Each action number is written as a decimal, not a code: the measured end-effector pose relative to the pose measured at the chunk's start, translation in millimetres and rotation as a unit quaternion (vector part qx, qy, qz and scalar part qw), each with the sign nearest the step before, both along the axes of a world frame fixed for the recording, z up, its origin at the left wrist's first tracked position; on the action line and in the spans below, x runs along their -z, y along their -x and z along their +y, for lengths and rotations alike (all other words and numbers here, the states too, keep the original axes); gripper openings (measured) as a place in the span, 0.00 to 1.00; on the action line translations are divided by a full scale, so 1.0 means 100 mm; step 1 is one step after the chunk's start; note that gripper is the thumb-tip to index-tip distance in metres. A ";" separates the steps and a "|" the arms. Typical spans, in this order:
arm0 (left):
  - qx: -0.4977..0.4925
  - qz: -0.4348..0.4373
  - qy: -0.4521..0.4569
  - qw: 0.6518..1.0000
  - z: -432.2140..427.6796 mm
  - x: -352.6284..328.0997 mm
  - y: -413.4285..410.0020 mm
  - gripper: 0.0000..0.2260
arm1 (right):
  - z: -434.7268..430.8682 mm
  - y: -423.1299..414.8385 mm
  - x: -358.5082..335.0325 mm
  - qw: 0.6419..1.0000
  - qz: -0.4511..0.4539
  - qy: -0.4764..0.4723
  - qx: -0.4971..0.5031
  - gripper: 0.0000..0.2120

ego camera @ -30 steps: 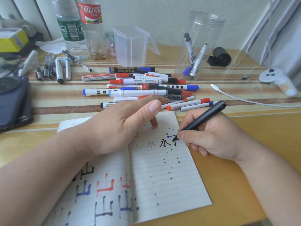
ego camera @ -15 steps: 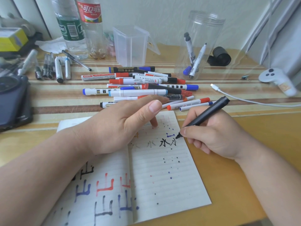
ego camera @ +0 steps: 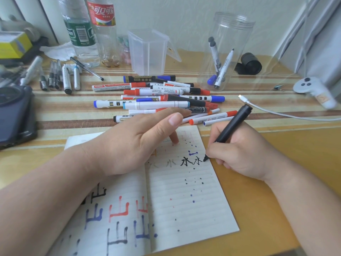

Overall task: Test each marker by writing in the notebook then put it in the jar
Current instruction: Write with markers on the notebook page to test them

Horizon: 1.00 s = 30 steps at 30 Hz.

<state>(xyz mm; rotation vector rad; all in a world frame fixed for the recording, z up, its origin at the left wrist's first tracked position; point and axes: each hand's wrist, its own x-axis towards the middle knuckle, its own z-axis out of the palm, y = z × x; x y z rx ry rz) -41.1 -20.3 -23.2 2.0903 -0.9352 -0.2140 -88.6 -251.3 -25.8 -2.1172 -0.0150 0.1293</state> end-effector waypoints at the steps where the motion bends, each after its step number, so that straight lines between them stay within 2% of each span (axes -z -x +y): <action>1: -0.002 0.003 0.000 1.000 0.00 0.01 0.00 0.18 | 0.00 -0.01 0.01 1.000 -0.001 -0.004 0.004 0.08; 6: 0.015 -0.014 -0.043 0.999 -0.01 0.05 -0.02 0.23 | -0.05 -0.02 0.05 0.991 0.009 -0.131 0.026 0.07; 12: -0.001 -0.075 -0.041 0.996 -0.02 0.12 -0.05 0.24 | 0.02 -0.03 0.11 0.954 -0.085 -0.288 -0.008 0.07; 15: -0.004 -0.097 -0.032 0.995 -0.03 0.13 -0.05 0.24 | 0.05 -0.02 0.09 0.936 -0.082 -0.342 -0.028 0.05; 21: 0.001 -0.114 -0.032 0.993 -0.03 0.12 -0.05 0.27 | 0.05 0.00 0.09 0.936 -0.073 -0.344 -0.022 0.07; 30: 0.017 -0.110 -0.024 0.993 -0.05 0.09 -0.03 0.22 | 0.09 0.01 0.09 0.943 -0.094 -0.318 -0.029 0.06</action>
